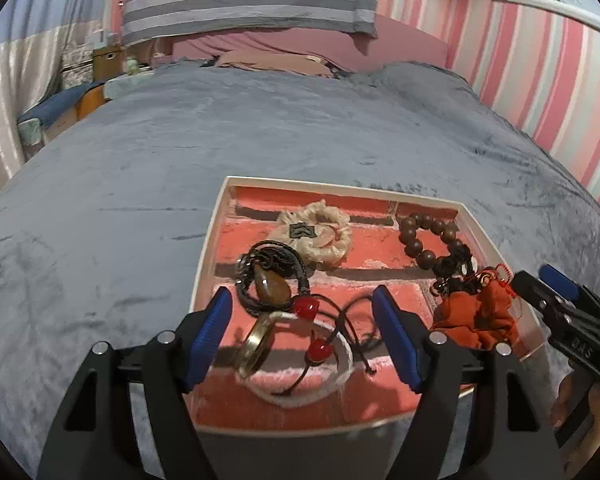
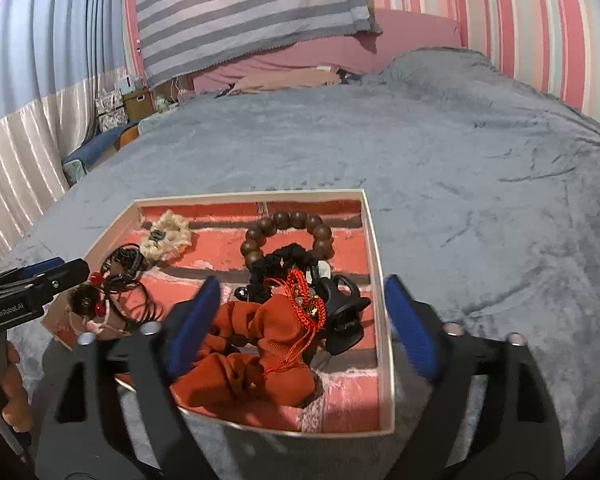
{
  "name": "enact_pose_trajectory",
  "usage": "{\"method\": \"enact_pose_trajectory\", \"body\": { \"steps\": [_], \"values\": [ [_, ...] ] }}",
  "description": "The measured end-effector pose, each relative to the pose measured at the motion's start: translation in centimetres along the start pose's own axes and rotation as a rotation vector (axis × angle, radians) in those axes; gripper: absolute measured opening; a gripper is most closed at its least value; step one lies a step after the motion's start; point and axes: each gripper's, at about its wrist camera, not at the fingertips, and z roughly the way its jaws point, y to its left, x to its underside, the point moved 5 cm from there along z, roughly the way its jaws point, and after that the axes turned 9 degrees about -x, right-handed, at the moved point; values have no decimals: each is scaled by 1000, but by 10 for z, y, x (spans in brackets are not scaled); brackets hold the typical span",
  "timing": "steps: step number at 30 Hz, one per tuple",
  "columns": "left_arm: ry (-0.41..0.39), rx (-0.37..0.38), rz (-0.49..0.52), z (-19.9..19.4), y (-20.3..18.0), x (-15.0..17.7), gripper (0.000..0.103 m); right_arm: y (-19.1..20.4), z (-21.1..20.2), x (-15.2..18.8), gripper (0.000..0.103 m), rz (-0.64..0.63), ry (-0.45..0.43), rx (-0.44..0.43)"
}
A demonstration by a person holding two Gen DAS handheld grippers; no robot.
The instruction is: Organize jewelry
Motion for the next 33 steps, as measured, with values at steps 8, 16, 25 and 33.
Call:
{"method": "enact_pose_trajectory", "body": {
  "steps": [8, 16, 25, 33],
  "values": [
    [-125, -166, 23, -73, 15, 14, 95, 19, -43, 11, 99, -49, -9, 51],
    [-159, -189, 38, -158, 7, 48, 99, 50, -124, 42, 99, -138, -48, 107],
    [-181, -141, -4, -245, -11, 108, 99, 83, -235, 78, 99, -145, -146, 82],
    [-255, -209, -4, -294, -16, 144, 99, 92, -286, 102, 99, -137, -189, 97]
  ]
}}
